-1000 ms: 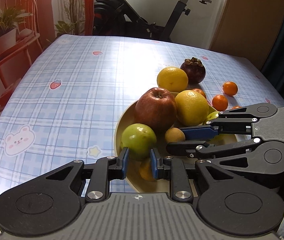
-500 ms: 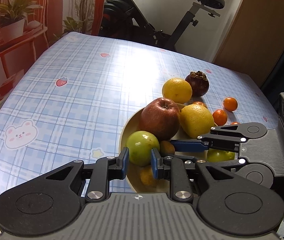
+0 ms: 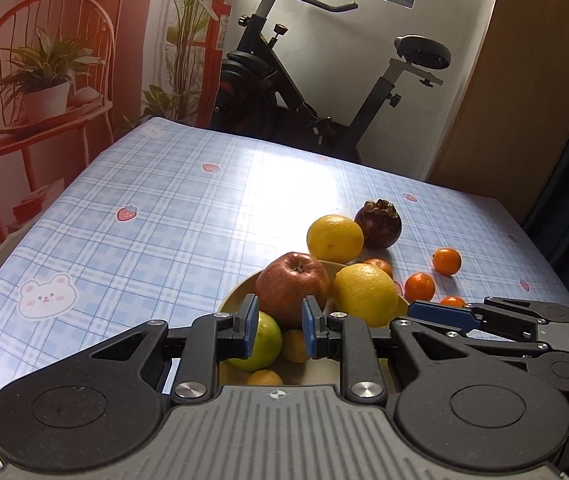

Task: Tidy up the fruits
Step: 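Open the left tool releasing the brown fruit on the plate while the right tool releases its fruit, then grasp an orange tangerine with the right tool while the left tool grasps another tangerine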

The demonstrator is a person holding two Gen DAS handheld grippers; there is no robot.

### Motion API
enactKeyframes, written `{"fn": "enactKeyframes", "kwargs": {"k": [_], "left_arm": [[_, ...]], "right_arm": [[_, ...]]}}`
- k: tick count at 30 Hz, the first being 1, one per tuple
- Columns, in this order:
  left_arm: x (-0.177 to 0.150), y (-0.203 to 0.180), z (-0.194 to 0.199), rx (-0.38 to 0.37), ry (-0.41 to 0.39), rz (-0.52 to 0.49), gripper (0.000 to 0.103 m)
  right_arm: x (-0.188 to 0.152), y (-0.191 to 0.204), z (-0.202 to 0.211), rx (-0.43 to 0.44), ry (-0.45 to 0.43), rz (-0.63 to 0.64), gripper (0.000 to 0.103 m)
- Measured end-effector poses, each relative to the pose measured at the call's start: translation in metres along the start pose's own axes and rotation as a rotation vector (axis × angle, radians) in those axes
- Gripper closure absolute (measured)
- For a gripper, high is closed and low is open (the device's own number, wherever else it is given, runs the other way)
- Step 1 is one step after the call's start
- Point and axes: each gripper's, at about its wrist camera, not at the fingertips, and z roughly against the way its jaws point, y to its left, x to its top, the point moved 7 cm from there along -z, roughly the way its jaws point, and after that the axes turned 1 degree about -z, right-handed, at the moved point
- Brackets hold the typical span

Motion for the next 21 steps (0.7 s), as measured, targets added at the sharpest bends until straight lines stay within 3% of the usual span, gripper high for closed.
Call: {"fn": "enactKeyframes", "kwargs": {"k": [12,17,21], "left_arm": [[0.016,-0.028,-0.019,-0.057,0.035,-0.026,0.078],[0.031,-0.041,-0.039,-0.079,0.053,-0.031,0.078],[0.041,-0.052,-0.054,-0.091,0.07,-0.04,0.078]], "right_arm": [[-0.003,-0.065,0.022,-0.115,-0.032,-0.073,0.074],[0.003,-0.091,0.014,-0.167,-0.032,-0.076,0.073],[0.004,-0.101,-0.002,-0.158,-0.002,-0.08,0.067]]}}
